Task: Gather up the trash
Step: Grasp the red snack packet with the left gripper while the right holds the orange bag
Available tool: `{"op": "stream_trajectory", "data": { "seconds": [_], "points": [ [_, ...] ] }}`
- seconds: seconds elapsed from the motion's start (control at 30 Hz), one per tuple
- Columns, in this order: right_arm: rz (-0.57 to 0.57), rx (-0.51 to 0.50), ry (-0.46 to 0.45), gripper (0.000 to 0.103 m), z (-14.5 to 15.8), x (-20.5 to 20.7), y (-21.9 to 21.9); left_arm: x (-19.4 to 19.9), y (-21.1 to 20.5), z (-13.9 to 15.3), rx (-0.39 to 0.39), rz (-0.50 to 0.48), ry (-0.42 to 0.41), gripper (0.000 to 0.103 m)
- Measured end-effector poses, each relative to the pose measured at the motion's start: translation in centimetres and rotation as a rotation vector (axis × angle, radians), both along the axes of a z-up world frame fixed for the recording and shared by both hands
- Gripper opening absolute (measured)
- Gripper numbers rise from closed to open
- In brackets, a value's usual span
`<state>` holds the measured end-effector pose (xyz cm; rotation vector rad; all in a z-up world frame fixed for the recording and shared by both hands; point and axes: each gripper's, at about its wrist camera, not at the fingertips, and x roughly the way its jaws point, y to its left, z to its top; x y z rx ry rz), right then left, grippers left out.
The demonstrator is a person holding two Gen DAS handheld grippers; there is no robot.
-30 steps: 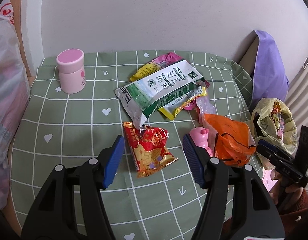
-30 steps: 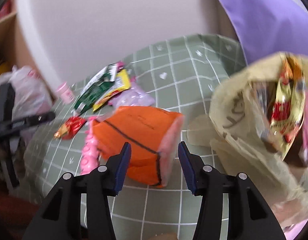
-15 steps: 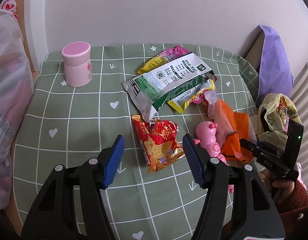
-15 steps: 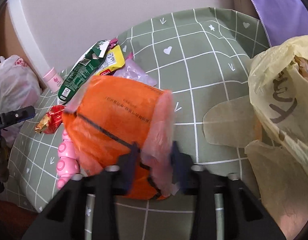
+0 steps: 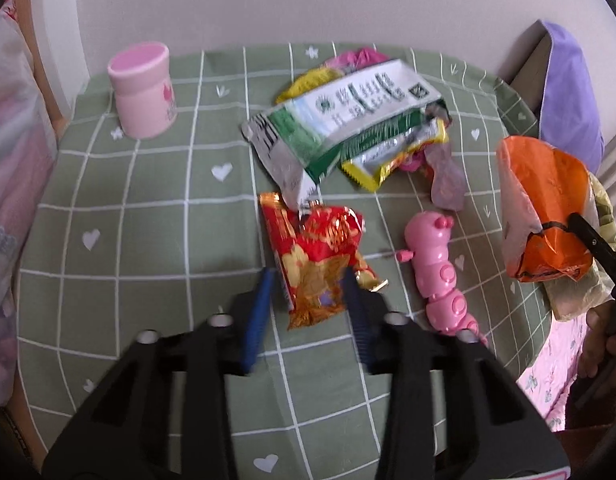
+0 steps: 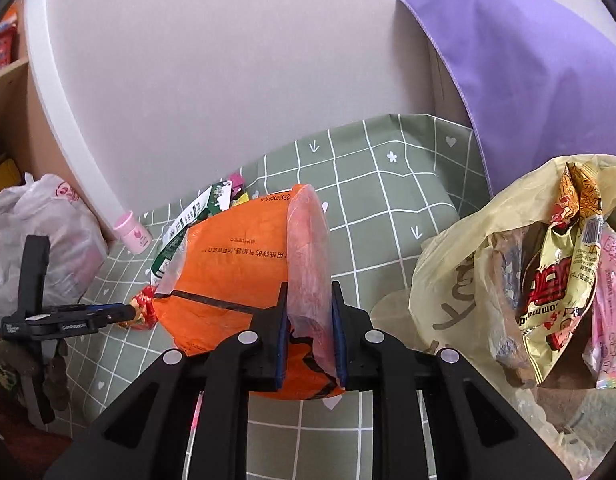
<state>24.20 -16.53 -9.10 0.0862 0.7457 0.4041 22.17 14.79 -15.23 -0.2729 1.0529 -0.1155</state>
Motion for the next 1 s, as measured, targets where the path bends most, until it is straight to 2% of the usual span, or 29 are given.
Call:
{"op": "stream_trajectory", "data": {
  "seconds": [0.03,0.07,0.2,0.37,0.5,0.57,0.63,0.67,0.7,0.73,0.77,0.9,1.0],
  "points": [
    [0.002,0.002,0.003,0.019,0.0,-0.1,0.0,0.0,0.0,-0.1,-0.020,-0.008,0.006,0.017],
    [0.002,0.005,0.006,0.019,-0.3,-0.4,0.1,-0.1,-0.1,-0.2,-0.030,-0.013,0.009,0.014],
    [-0.002,0.012,0.007,0.019,-0.2,-0.9,-0.2,-0.4,-0.5,1.1,0.005,-0.026,-0.042,0.009],
    [-0.020,0.019,-0.012,0.019,0.5,-1.3,-0.9,-0.8,-1.2,3.9,0.033,-0.066,-0.123,0.007],
    [-0.037,0.022,-0.034,0.019,1.2,-1.7,-1.6,-1.2,-2.3,6.7,0.057,-0.108,-0.218,0.007],
    [-0.046,0.020,-0.038,0.019,1.3,-1.8,-2.0,-1.1,-2.7,7.1,0.082,-0.119,-0.225,0.007],
    [-0.057,0.023,-0.033,0.019,1.2,-1.9,-2.3,-0.6,-2.3,6.4,0.069,-0.109,-0.197,0.007],
    [-0.060,0.027,-0.028,0.019,1.1,-1.9,-2.5,-0.5,-2.0,5.8,0.041,-0.100,-0.173,0.008],
    [-0.062,0.030,-0.023,0.019,0.9,-1.9,-2.7,-0.2,-1.3,4.7,-0.020,-0.084,-0.130,0.012],
    [-0.062,0.030,-0.020,0.019,0.9,-1.9,-2.8,-0.1,-1.0,4.0,-0.051,-0.077,-0.110,0.024],
    [-0.062,0.028,-0.017,0.019,0.8,-2.0,-2.8,-0.2,-0.7,3.4,-0.070,-0.064,-0.095,0.041],
    [-0.053,0.008,-0.001,0.019,0.3,-2.0,-2.8,-0.8,-0.9,1.6,-0.074,-0.061,-0.076,0.050],
    [-0.038,-0.022,0.008,0.019,0.0,-1.9,-2.5,-1.2,-1.8,0.5,-0.034,-0.075,-0.050,0.051]
  ]
}}
